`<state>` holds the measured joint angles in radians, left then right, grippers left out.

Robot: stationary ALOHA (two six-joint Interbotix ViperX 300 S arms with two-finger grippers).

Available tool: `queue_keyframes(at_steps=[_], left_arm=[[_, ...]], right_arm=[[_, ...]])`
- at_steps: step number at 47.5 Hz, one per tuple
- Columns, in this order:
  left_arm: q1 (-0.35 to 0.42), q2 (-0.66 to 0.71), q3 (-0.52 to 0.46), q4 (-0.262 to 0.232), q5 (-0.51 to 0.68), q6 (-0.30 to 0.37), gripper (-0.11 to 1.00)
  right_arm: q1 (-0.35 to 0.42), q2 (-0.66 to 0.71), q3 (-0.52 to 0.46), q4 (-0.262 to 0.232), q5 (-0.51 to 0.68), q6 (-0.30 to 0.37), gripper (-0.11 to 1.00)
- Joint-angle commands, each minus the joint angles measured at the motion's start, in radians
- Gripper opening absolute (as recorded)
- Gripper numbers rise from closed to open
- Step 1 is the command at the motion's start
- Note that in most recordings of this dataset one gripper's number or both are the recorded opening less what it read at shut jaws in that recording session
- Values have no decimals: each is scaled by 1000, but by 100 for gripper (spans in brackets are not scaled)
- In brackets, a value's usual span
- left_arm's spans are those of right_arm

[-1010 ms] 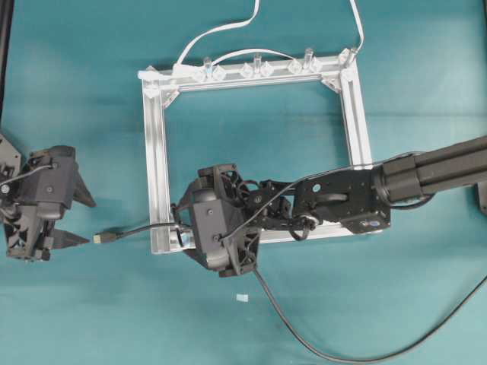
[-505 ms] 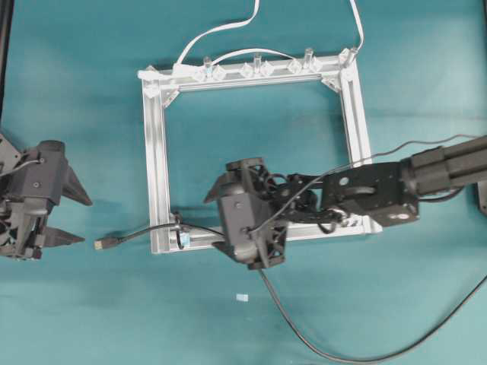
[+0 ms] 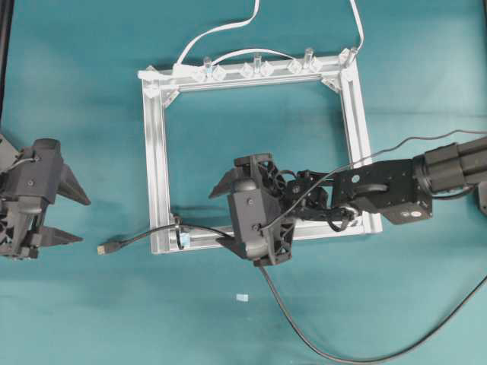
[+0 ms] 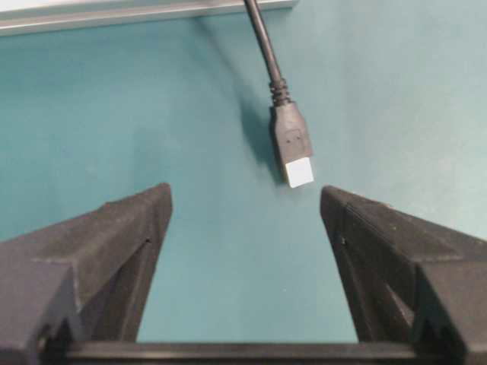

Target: Insert the wire through the string loop located on the left side.

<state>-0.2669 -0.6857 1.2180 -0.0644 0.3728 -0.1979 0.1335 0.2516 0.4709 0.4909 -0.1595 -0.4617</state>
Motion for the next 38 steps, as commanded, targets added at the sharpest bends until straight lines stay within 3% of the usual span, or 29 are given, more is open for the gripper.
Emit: queue_keyframes(at_steps=[1, 16, 38], left_arm=[[-5, 2, -11, 5, -5, 0, 79], [26, -46, -17, 11, -20, 3, 79], [143, -264, 28, 21, -20, 8, 77]], right_arm=[[0, -41, -15, -3, -12, 0, 93], [0, -67, -18, -2, -29, 0, 93], [-26, -129, -12, -3, -38, 0, 93]])
